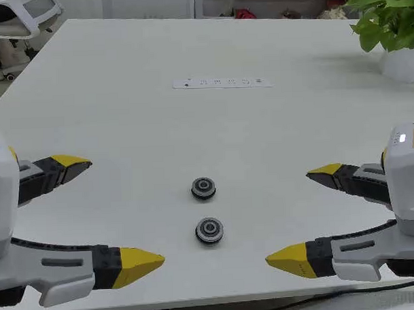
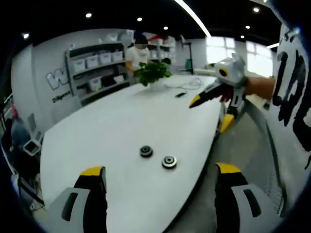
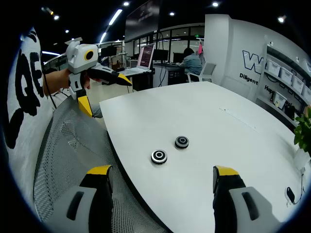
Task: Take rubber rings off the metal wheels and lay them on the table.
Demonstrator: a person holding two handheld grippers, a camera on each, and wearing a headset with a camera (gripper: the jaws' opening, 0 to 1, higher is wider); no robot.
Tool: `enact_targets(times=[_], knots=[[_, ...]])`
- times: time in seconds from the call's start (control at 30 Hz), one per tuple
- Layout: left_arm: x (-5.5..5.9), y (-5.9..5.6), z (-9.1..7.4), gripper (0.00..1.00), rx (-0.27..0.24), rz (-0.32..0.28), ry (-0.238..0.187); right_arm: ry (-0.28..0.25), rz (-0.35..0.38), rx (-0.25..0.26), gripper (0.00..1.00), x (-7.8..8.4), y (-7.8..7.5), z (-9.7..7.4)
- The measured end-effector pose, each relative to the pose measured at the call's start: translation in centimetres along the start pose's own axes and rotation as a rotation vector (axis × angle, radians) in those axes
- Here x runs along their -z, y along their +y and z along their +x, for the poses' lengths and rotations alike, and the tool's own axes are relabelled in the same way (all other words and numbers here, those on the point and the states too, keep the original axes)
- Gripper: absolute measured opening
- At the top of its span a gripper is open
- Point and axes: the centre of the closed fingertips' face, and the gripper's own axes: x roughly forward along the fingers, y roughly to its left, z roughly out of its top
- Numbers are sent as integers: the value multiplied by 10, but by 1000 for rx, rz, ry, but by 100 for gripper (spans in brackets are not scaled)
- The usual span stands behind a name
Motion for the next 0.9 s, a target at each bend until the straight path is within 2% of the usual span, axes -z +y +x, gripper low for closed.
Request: enact_targets(times=[0.53,0.9], knots=[[-4,-1,-2,93,-3,6,-2,-1,-2,5,78,1,-1,-2],[0,-4,-1,93,3,-2,4,6,12,5,78,8,1,-1]])
